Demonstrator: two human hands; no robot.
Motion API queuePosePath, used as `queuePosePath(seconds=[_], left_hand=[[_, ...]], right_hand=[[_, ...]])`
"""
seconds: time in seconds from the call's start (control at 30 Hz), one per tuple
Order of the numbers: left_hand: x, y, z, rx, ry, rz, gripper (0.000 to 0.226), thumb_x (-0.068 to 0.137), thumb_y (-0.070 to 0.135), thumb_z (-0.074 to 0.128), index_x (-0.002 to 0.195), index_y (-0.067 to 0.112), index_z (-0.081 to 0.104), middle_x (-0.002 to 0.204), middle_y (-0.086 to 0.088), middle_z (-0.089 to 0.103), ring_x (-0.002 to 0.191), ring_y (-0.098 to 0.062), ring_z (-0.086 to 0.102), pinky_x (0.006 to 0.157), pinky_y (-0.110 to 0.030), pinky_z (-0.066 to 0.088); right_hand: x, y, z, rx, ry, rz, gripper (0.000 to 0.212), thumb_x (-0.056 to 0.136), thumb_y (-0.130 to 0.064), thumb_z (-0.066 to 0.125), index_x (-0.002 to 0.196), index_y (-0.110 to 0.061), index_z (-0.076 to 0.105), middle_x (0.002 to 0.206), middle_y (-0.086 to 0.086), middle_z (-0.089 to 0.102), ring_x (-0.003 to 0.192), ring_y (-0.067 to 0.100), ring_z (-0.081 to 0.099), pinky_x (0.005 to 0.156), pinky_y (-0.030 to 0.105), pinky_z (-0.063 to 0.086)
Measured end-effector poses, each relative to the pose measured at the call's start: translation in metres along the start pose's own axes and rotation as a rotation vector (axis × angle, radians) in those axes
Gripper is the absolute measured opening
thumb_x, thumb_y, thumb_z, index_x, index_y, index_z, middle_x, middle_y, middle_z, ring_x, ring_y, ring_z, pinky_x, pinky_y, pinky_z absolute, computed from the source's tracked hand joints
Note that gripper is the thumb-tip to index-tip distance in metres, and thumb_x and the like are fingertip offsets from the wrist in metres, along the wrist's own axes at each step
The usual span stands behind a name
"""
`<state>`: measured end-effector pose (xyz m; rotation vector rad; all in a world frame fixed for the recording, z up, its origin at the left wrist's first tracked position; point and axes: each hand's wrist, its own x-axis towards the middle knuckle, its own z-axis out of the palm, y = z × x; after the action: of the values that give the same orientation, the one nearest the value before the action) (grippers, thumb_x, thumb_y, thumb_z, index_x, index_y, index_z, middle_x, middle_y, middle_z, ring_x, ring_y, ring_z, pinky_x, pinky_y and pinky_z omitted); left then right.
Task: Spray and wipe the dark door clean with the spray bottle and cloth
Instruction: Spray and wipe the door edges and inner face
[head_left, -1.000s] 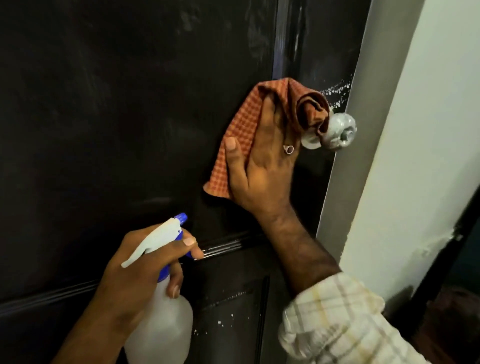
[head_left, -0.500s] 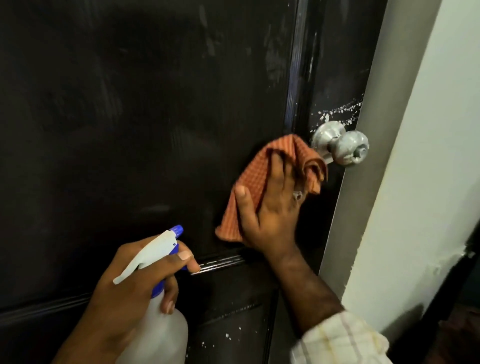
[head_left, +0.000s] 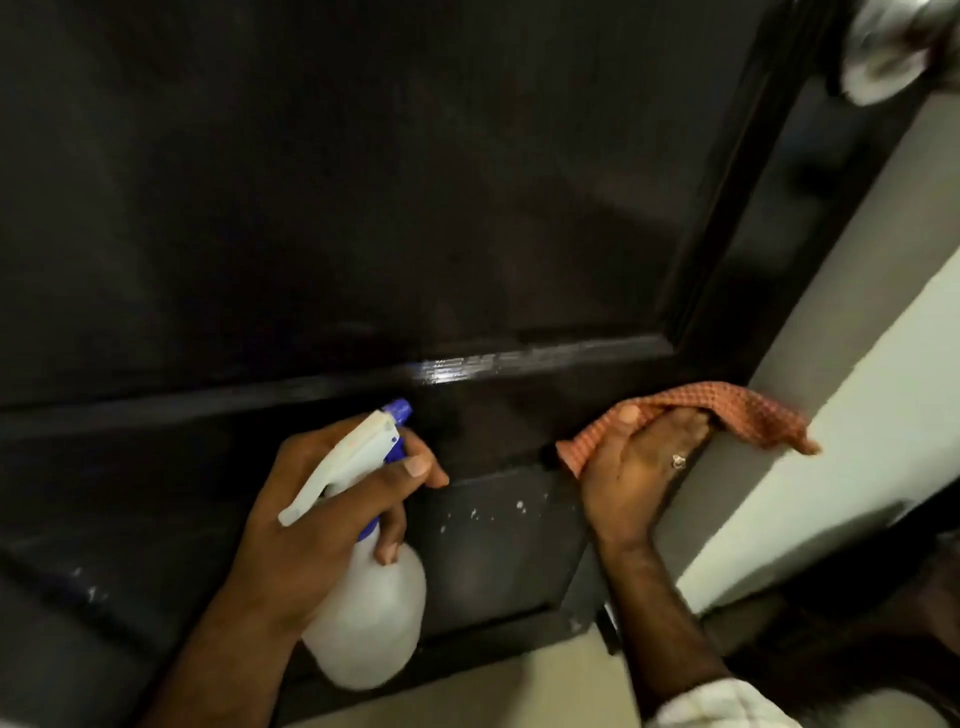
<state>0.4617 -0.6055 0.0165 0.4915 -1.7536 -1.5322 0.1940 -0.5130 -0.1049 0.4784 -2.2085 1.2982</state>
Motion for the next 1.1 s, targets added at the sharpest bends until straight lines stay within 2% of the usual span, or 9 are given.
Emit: queuePosePath(seconds=[0.2, 0.33, 0.43, 0.5, 0.67, 0.77, 0.9, 1.0, 1.1], left_hand=[[-0.063, -0.031, -0.054, 0.016, 0.139, -0.138, 0.025, 0.091, 0.025, 0.08, 0.095, 0.001, 0.074, 0.094, -0.016, 0.078, 0.045, -0.026, 0.055, 0.047, -0.034, 0.049], [-0.106, -0.043, -0.115, -0.02, 0.231, -0.227, 0.027, 0.082, 0.026, 0.077, 0.094, 0.001, 0.075, 0.093, -0.016, 0.078, 0.045, -0.025, 0.055, 0.047, -0.034, 0.048], [-0.131, -0.053, -0.154, -0.049, 0.284, -0.274, 0.035, 0.08, 0.031, 0.078, 0.099, 0.002, 0.074, 0.096, -0.014, 0.079, 0.048, -0.023, 0.059, 0.048, -0.033, 0.05], [-0.141, -0.062, -0.173, -0.038, 0.328, -0.301, 0.04, 0.081, 0.033, 0.076, 0.104, 0.001, 0.073, 0.097, -0.013, 0.08, 0.049, -0.022, 0.06, 0.047, -0.032, 0.051], [-0.154, -0.083, -0.191, 0.001, 0.438, -0.285, 0.03, 0.085, 0.031, 0.073, 0.103, 0.008, 0.074, 0.097, -0.007, 0.08, 0.052, -0.022, 0.063, 0.05, -0.03, 0.056], [-0.157, -0.095, -0.19, -0.007, 0.478, -0.284, 0.028, 0.088, 0.035, 0.074, 0.1, 0.011, 0.074, 0.095, -0.005, 0.081, 0.053, -0.021, 0.064, 0.05, -0.029, 0.056], [-0.16, -0.102, -0.19, -0.017, 0.478, -0.237, 0.029, 0.084, 0.04, 0.075, 0.097, 0.013, 0.074, 0.094, -0.006, 0.08, 0.051, -0.019, 0.063, 0.048, -0.027, 0.056], [-0.169, -0.102, -0.196, -0.032, 0.522, -0.232, 0.033, 0.087, 0.043, 0.078, 0.1, 0.013, 0.074, 0.094, -0.005, 0.08, 0.051, -0.02, 0.062, 0.048, -0.028, 0.055], [-0.182, -0.098, -0.207, -0.033, 0.616, -0.244, 0.064, 0.077, 0.053, 0.079, 0.117, 0.004, 0.07, 0.094, -0.005, 0.08, 0.051, -0.02, 0.062, 0.047, -0.029, 0.055]], right_hand=[[-0.131, -0.08, 0.031, -0.024, -0.447, -0.115, 0.075, 0.114, -0.045, 0.035, 0.15, 0.021, 0.033, 0.152, 0.05, 0.035, 0.143, 0.065, 0.033, 0.12, 0.072, 0.026], [-0.19, -0.112, 0.028, -0.042, -0.354, -0.359, 0.06, 0.105, -0.045, 0.049, 0.144, 0.001, 0.047, 0.141, 0.041, 0.054, 0.123, 0.048, 0.048, 0.101, 0.066, 0.047], [-0.192, -0.088, 0.013, -0.096, -0.213, -0.856, 0.059, 0.095, -0.033, 0.066, 0.148, -0.018, 0.045, 0.132, 0.03, 0.067, 0.121, 0.041, 0.054, 0.1, 0.056, 0.042], [-0.166, -0.062, 0.006, -0.177, -0.168, -1.074, 0.061, 0.094, -0.023, 0.075, 0.148, -0.009, 0.05, 0.136, 0.033, 0.065, 0.129, 0.044, 0.056, 0.108, 0.061, 0.038], [-0.148, -0.042, 0.001, -0.054, -0.141, -0.414, 0.054, 0.104, -0.039, 0.057, 0.141, -0.001, 0.051, 0.144, 0.033, 0.049, 0.133, 0.055, 0.048, 0.113, 0.062, 0.039], [-0.159, -0.068, 0.006, -0.017, -0.095, -0.295, 0.044, 0.107, -0.042, 0.052, 0.131, -0.006, 0.054, 0.142, 0.028, 0.047, 0.132, 0.053, 0.046, 0.11, 0.06, 0.04], [-0.202, -0.137, 0.022, 0.124, -0.122, -0.522, 0.025, 0.099, -0.02, 0.06, 0.116, -0.004, 0.069, 0.127, 0.025, 0.056, 0.118, 0.045, 0.05, 0.106, 0.054, 0.039], [-0.257, -0.187, 0.043, 0.163, -0.28, -0.762, 0.042, 0.084, -0.021, 0.062, 0.123, -0.009, 0.072, 0.133, 0.018, 0.052, 0.114, 0.04, 0.045, 0.099, 0.054, 0.041], [-0.294, -0.225, 0.063, 0.182, -0.348, -1.03, 0.043, 0.084, -0.023, 0.074, 0.126, -0.012, 0.073, 0.136, 0.015, 0.059, 0.116, 0.038, 0.046, 0.101, 0.051, 0.037]])
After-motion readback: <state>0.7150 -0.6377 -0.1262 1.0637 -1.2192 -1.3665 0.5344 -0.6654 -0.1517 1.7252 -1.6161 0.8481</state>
